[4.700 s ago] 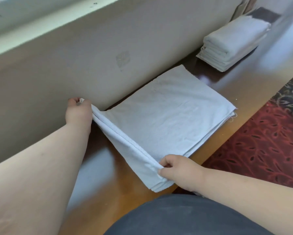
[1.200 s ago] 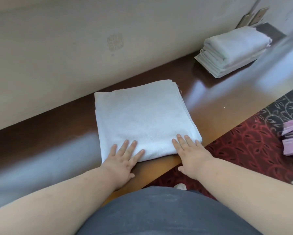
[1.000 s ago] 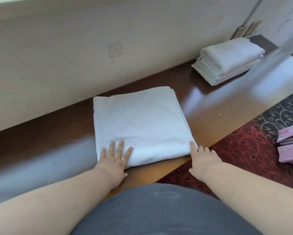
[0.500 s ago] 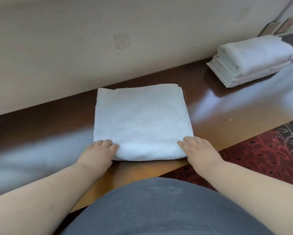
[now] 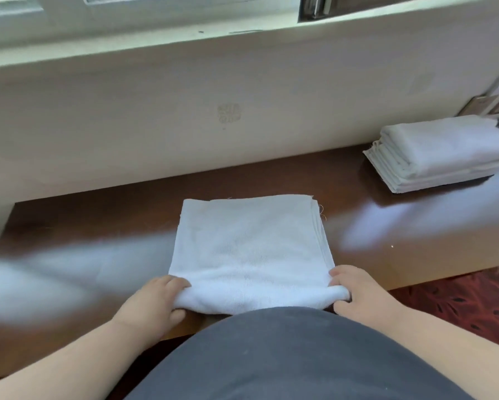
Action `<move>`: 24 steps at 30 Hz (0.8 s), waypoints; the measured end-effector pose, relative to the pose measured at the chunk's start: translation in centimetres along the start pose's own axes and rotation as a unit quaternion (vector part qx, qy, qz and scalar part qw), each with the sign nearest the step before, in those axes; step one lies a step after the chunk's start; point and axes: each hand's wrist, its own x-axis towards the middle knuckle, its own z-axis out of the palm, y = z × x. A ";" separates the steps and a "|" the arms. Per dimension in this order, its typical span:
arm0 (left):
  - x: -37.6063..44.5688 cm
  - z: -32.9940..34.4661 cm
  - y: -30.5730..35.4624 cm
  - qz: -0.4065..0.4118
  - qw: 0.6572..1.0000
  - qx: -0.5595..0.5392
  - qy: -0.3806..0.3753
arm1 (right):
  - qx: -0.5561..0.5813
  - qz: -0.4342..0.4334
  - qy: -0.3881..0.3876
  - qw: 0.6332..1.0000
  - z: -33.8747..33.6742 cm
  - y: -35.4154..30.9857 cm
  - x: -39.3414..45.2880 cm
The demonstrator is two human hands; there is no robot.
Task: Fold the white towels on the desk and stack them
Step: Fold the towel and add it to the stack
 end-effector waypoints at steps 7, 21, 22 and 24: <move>-0.6 -2.8 2.5 -0.199 0.917 -0.310 0.154 | 0.158 0.060 0.088 0.982 -4.7 -0.3 0.7; 13.7 -6.4 1.9 -0.246 0.809 -0.474 0.244 | 0.250 0.155 0.285 0.912 -5.7 -3.6 13.8; 14.5 -6.7 1.8 -0.253 0.807 -0.474 0.246 | 0.247 0.165 0.287 0.911 -5.8 -3.6 14.7; 15.8 -7.3 1.7 -0.263 0.799 -0.484 0.240 | 0.248 0.184 0.297 0.904 -6.0 -3.3 16.3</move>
